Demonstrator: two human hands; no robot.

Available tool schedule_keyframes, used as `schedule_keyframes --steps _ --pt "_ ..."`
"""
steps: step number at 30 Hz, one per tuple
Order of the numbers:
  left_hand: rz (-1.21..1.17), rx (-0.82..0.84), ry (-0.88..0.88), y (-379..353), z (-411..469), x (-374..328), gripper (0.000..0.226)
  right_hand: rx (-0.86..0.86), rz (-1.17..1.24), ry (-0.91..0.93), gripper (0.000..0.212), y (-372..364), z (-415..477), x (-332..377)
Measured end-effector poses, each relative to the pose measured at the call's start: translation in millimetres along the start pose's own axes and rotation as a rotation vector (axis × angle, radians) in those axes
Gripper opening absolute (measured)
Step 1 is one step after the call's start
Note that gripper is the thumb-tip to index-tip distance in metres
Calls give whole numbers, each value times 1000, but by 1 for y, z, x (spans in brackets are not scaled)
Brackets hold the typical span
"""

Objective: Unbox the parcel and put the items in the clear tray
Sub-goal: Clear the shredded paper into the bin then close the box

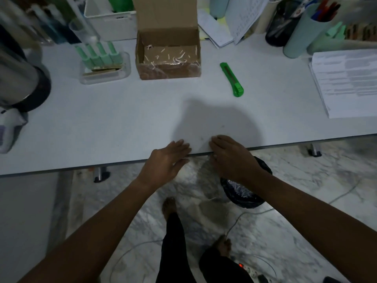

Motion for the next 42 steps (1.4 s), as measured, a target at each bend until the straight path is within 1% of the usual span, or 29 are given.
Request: schedule_keyframes --steps 2,3,7,9,12,14,17,20,22,25,27,29,31,33,36,38,42 --pt "58 -33 -55 -1 0 1 30 89 -29 34 33 -1 0 0" --pt "75 -48 -76 -2 0 1 30 99 -6 25 34 1 -1 2" --pt "69 -79 -97 -6 -3 0 28 -53 102 50 28 7 -9 8" --pt "33 -111 -60 -7 -1 -4 28 -67 110 65 25 9 -8 8" --pt "-49 -117 6 -4 5 -6 38 -42 127 60 24 7 -5 4" --pt "-1 -72 -33 -3 8 -6 40 -46 132 70 25 7 -4 3" --pt "139 -46 -137 -5 8 -7 36 -80 178 62 33 8 -2 1" --pt "173 -77 -185 -3 7 -5 35 -111 229 39 38 8 -2 1" --pt "171 -120 -202 -2 6 -6 35 -155 269 1 34 7 -2 2" --pt "164 -159 -204 -1 6 -11 35 -253 365 -128 20 5 -1 4" --pt "150 -153 -165 -1 7 -13 29 -335 456 -264 14 3 -3 1" --pt "111 -136 -114 -2 8 -17 23 -396 575 -407 11 0 -10 -5" --pt "37 -134 -87 -6 10 -30 15 -470 741 -500 10 -3 -25 -10" --pt "-56 -133 -81 -19 17 -54 13 -520 868 -571 9 -7 -50 -13" --pt "-159 -52 -68 -52 39 -95 14 -548 889 -697 11 -21 -99 -22" --pt "-213 4 -64 -79 58 -117 14 -532 877 -814 10 -40 -135 -37" --pt "-338 132 -16 -156 101 -141 10 -479 940 -1098 9 -111 -189 -72"
Point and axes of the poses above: each hand's wrist, its own z-axis towards the middle knuckle, its own y-axis out of the back of the hand, x = y × z, the point moved 1 cm from there along z, towards the middle knuckle, and after that the axes turned 10 degrees about x, right-handed, at the moved point
